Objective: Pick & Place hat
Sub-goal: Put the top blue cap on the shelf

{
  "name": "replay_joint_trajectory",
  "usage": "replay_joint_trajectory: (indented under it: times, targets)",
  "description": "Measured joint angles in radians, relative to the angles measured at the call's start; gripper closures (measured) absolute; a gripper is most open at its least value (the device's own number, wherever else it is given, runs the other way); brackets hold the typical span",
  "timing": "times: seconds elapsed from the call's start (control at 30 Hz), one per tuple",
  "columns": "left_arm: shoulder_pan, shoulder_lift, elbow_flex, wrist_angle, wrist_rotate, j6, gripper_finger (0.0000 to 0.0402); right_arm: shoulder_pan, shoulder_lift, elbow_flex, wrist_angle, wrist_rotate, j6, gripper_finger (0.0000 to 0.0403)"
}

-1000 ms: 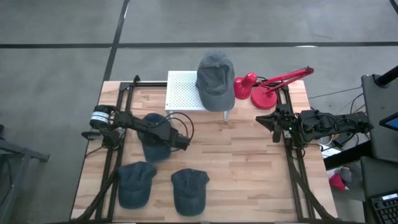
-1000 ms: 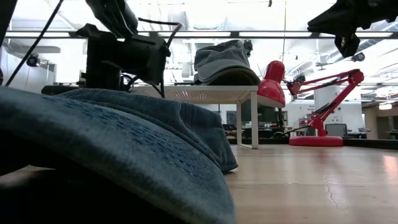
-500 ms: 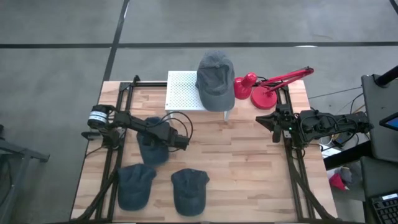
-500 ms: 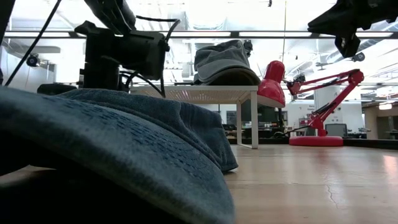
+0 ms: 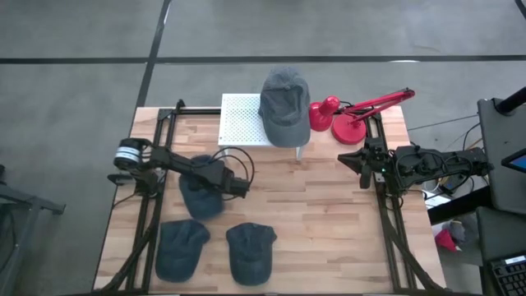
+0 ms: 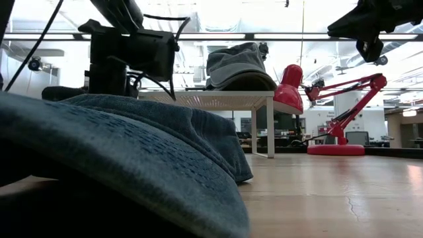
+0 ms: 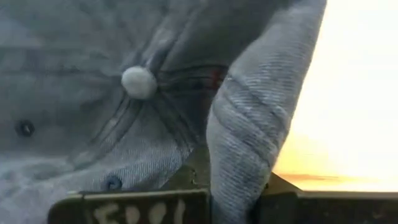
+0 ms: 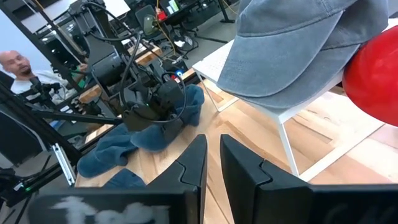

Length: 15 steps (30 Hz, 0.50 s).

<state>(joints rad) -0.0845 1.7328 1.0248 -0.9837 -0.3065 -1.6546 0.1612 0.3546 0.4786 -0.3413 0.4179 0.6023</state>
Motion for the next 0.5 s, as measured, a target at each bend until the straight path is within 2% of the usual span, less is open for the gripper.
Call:
replay_joint_trajectory:
  times: [0.2, 0.5]
  targets:
    - [-0.002, -0.068, -0.001, -0.050, -0.004, 0.001, 0.0395, 0.000, 0.000, 0.000, 0.000, 0.000, 0.000, 0.0359]
    - [-0.003, -0.256, -0.001, -0.172, -0.037, -0.028, 0.0395, 0.000, 0.000, 0.000, 0.000, 0.000, 0.000, 0.0359]
